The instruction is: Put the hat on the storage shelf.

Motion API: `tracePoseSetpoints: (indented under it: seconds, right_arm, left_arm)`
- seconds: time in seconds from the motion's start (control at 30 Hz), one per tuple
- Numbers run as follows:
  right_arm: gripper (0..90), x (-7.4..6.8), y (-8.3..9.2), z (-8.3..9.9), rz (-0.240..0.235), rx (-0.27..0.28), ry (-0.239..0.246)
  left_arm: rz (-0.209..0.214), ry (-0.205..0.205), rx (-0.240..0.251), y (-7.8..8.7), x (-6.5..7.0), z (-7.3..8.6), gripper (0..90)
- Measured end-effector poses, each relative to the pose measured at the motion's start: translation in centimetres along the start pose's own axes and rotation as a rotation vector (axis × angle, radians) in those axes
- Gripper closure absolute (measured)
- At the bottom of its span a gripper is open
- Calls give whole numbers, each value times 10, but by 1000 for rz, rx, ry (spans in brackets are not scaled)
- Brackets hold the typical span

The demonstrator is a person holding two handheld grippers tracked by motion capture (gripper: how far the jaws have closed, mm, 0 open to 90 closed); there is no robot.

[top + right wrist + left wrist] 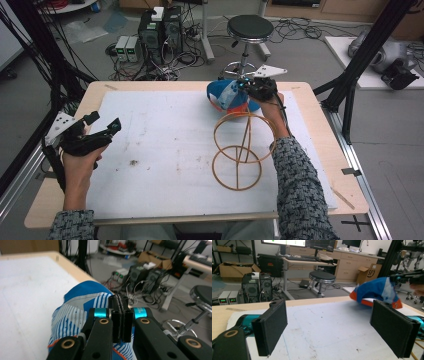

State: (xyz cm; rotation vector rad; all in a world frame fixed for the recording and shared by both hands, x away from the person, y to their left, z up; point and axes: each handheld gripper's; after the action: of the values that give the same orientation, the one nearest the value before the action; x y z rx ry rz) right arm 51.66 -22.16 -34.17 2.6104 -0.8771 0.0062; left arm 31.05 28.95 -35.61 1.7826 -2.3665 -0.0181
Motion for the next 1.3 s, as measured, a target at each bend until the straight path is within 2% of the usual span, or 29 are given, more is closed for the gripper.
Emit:
tracePoseSetpoints:
  seconds: [0.03,0.13,0.27,0.57,0.6,0.63,0.7,0.73,0.77,0.87,0.97,1.0,1.07,1.23,1.27,1.3]
  right_arm:
    - [900,0,0,0,0,0,0]
    - [900,5,17,-7,19,45,-11]
    - [900,8,29,-13,33,82,-20]
    - [900,14,70,-25,99,155,-35]
    - [900,14,80,-28,109,168,-29]
    - [900,14,80,-28,109,168,-29]
    - [900,14,90,-33,122,173,-24]
    - [900,16,99,-39,130,190,-4]
    - [900,16,99,-39,130,190,-4]
    - [900,16,114,-49,144,209,5]
    - [900,13,129,-59,162,226,12]
    - [900,10,140,-65,162,239,19]
    - [900,8,144,-69,162,247,24]
    - [900,-4,167,-85,162,261,83]
    - [900,-11,176,-92,154,278,96]
    - [900,-11,176,-92,154,278,96]
  left_arm:
    - [0,0,-2,0,0,0,146]
    - [1,0,-1,0,1,0,146]
    - [3,-2,0,0,2,-1,146]
    - [4,-4,8,2,2,-3,146]
    - [5,-6,9,2,2,-3,146]
    - [5,-4,11,2,2,-4,146]
    - [5,-4,10,3,2,-4,146]
    - [6,-3,10,3,2,-4,146]
    - [5,-3,10,3,2,-4,146]
    - [6,-1,10,3,2,-4,146]
    - [8,-2,13,3,2,-5,146]
    - [8,0,14,3,2,-5,146]
    - [9,1,15,4,2,-5,146]
    - [11,-2,22,5,4,-7,146]
    - [11,-7,21,6,4,-8,146]
    - [12,-6,25,6,5,-8,146]
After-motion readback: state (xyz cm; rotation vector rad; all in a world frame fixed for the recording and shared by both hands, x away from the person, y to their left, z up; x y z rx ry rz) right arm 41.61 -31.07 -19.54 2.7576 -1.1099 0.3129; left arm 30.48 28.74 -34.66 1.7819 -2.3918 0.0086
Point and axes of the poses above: each handheld gripper's, and its own axes: y roughly backward along the jaws, z roughly out of its underside, x roughly to its right, and after that the axes turned 8 degrees about -z, right-handed
